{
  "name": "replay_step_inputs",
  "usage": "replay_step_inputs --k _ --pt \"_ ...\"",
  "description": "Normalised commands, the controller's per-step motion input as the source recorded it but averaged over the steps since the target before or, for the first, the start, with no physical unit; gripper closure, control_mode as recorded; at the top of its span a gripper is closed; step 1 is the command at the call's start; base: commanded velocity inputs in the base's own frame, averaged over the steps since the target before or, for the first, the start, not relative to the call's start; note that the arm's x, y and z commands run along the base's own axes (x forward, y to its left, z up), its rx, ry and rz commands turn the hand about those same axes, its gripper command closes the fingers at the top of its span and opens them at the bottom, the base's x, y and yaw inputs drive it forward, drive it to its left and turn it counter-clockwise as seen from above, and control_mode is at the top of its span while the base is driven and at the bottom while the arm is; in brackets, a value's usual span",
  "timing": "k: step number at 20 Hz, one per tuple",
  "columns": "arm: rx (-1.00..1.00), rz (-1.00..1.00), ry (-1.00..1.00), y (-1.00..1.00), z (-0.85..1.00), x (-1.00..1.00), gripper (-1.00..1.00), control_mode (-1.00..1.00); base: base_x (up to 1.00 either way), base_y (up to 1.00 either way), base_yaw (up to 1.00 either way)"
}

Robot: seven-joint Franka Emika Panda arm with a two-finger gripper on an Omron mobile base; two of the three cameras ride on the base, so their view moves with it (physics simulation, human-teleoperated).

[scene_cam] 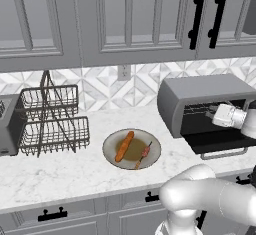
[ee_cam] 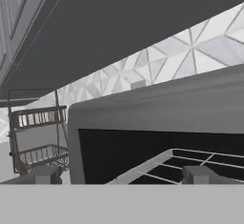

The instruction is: Pick up the kebab skewer and baguette bread, and place them inside the toaster oven. Close the toaster oven door and start by setting the timer.

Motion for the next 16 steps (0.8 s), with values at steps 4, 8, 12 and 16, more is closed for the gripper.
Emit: replay_step_inputs --k 4,8,12,16 --pt "-0.02 0.00 0.00 -0.05 -0.38 0.03 -1.00 -1.00 0.00 0.00 0.00" --pt "0.00 0.00 0.00 -0.09 -0.22 0.17 -1.00 -1.00 0.00 0.00 0.00" --pt "0.00 0.00 0.00 -0.14 -0.09 0.20 -1.00 -1.00 0.00 0.00 0.00" --pt "0.00 0.00 0.00 -0.11 -0.09 0.27 -1.00 -1.00 0.00 0.00 0.00"
